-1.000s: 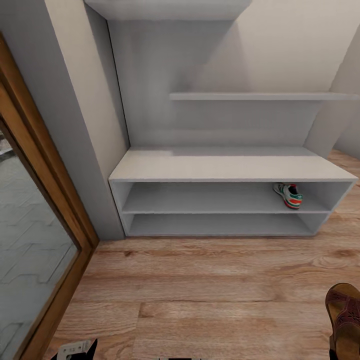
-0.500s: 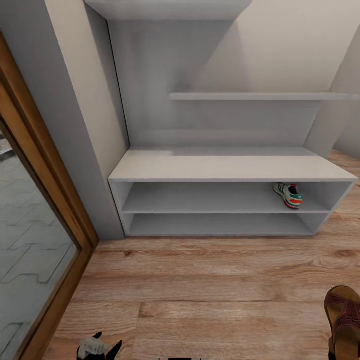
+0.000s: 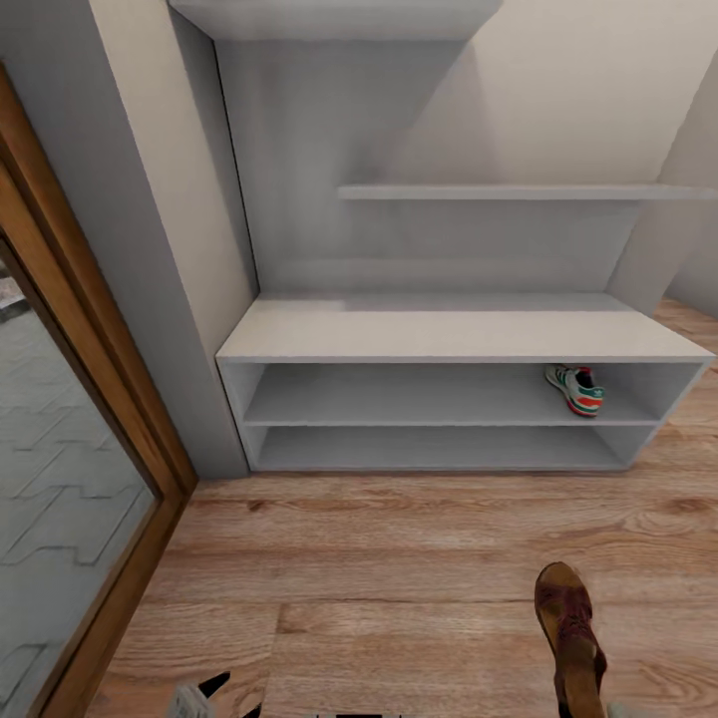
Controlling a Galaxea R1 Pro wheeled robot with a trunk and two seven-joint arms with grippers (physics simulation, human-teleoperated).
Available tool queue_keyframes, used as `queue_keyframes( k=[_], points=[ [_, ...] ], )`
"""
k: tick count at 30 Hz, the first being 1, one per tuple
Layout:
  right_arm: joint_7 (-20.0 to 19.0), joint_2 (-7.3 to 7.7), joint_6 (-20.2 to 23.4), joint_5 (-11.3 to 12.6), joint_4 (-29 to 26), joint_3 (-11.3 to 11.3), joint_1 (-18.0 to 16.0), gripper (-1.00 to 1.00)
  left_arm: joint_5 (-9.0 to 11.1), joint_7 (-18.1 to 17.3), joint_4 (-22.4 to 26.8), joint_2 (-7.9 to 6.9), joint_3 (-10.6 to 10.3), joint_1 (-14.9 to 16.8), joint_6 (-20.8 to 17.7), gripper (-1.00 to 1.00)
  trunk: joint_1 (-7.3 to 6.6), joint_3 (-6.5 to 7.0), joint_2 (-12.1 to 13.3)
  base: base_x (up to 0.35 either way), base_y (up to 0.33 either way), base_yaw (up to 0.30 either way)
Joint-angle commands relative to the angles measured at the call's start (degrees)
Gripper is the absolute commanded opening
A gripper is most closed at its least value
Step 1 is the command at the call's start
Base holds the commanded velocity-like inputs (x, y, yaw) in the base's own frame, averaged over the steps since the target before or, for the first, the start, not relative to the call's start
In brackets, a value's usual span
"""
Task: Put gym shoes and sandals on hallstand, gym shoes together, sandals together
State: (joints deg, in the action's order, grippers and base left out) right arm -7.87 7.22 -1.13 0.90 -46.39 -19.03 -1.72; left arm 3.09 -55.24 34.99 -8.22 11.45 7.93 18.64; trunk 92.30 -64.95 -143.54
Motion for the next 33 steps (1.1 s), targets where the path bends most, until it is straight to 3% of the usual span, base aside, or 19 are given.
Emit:
queue_keyframes(
  k=[1,2,6,10,11,15,17,18,19,22,25,26,33],
  points=[
    [-0.38,-0.03,-0.07,0.31,0.06,1.06,-0.07,-1.0,0.09,-0.96,-0.09,-0.2,0.07,0.0,0.26,1.0,-0.01,-0.04,-0.02,0.0,0.0,0.0],
    [0.08,-0.07,-0.07,0.35,0.06,3.36,-0.19,-1.0,0.02,-2.63,-0.16,-0.49,0.05,-0.05,0.32,1.0,-0.01,-0.04,-0.02,0.0,0.0,0.0],
    [2.07,-1.25,0.25,0.4,-0.07,7.56,-1.34,-1.0,-0.04,-6.69,-0.01,-0.89,0.22,-0.04,0.46,1.0,-0.01,-0.04,-0.02,0.0,0.0,0.0],
    [5.16,-4.58,0.61,0.23,-0.07,10.27,-3.94,-1.0,-0.14,-8.31,-0.06,-1.1,0.39,-0.03,0.44,1.0,-0.01,-0.04,-0.02,0.0,0.0,0.0],
    [6.93,-6.16,0.77,0.06,0.04,11.35,-5.29,-1.0,-0.16,-8.61,-0.1,-1.17,0.43,-0.01,0.49,1.0,-0.01,-0.04,-0.02,0.0,0.0,0.0],
    [12.67,-9.83,3.36,-0.75,0.24,14.92,-8.83,-1.0,-0.12,-9.02,0.13,-1.29,0.48,-0.03,0.57,1.0,-0.01,-0.04,-0.02,0.0,0.0,0.0],
    [17.55,-13.01,8.72,-1.13,0.3,18.68,-11.92,-1.0,-0.16,-9.12,0.28,-1.55,0.45,-0.08,0.59,1.0,-0.01,-0.04,-0.02,0.0,0.0,0.0],
    [18.69,-13.86,10.26,-1.17,0.3,19.61,-12.76,-1.0,-0.16,-9.13,0.31,-1.62,0.44,-0.09,0.6,1.0,-0.01,-0.04,-0.02,0.0,0.0,0.0],
    [22.6,-16.75,15.67,-1.25,0.3,22.55,-16.21,-1.0,-0.18,-9.16,0.38,-1.78,0.42,-0.1,0.6,1.0,-0.01,-0.04,-0.02,0.0,0.0,0.0],
    [25.71,-17.22,20.01,-1.23,0.38,24.24,-20.38,-1.0,-0.19,-9.17,0.46,-1.85,0.42,-0.11,0.63,1.0,-0.01,-0.04,-0.02,0.0,0.0,0.0],
    [29.12,-17.22,26.89,-0.99,0.52,24.97,-29.65,-1.0,-0.19,-9.23,0.57,-1.94,0.45,-0.11,0.69,1.0,-0.01,-0.04,-0.02,0.0,0.0,0.0],
    [29.57,-17.22,28.13,-0.95,0.52,24.98,-31.18,-1.0,-0.19,-9.25,0.58,-1.97,0.47,-0.11,0.69,1.0,-0.01,-0.04,-0.02,0.0,0.0,0.0],
    [30.61,-17.22,30.69,-0.76,0.39,25.0,-35.89,-1.0,-0.19,-9.26,0.6,-2.12,0.44,-0.11,0.7,1.0,-0.01,-0.04,-0.02,0.0,0.0,0.0]
  ],
)
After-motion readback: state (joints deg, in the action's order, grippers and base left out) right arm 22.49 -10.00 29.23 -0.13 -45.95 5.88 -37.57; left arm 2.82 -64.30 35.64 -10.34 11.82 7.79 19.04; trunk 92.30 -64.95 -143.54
